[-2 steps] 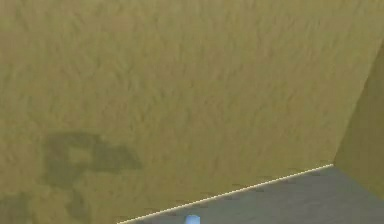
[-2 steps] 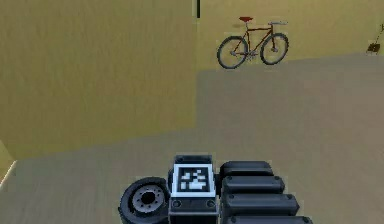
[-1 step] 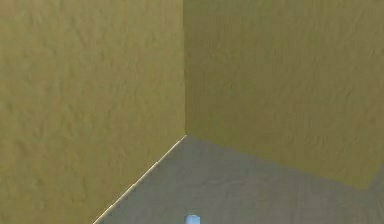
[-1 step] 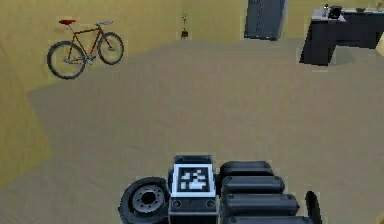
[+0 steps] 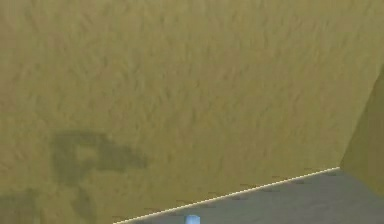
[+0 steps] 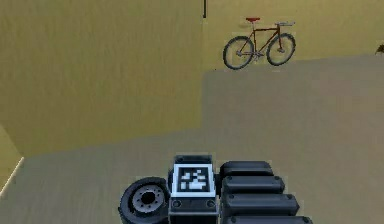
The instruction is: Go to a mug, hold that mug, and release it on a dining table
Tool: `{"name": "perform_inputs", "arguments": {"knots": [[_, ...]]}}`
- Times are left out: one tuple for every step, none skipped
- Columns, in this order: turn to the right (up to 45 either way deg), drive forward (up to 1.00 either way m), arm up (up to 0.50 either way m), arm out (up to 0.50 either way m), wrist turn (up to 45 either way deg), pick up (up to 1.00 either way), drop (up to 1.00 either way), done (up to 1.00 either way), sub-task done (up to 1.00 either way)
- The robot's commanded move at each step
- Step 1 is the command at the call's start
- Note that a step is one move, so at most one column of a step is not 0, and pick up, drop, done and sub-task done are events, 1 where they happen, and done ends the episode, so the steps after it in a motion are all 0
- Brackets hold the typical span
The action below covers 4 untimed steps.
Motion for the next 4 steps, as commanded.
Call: {"name": "perform_inputs", "arguments": {"knots": [[-45.0, 0.00, 0.00, 0.00, 0.0, 0.00, 0.00, 0.00, 0.00], [-42.0, 0.00, 0.00, 0.00, 0.0, 0.00, 0.00, 0.00, 0.00], [45.0, 0.00, 0.00, 0.00, 0.0, 0.00, 0.00, 0.00, 0.00], [45.0, 0.00, 0.00, 0.00, 0.0, 0.00, 0.00, 0.00, 0.00]]}}
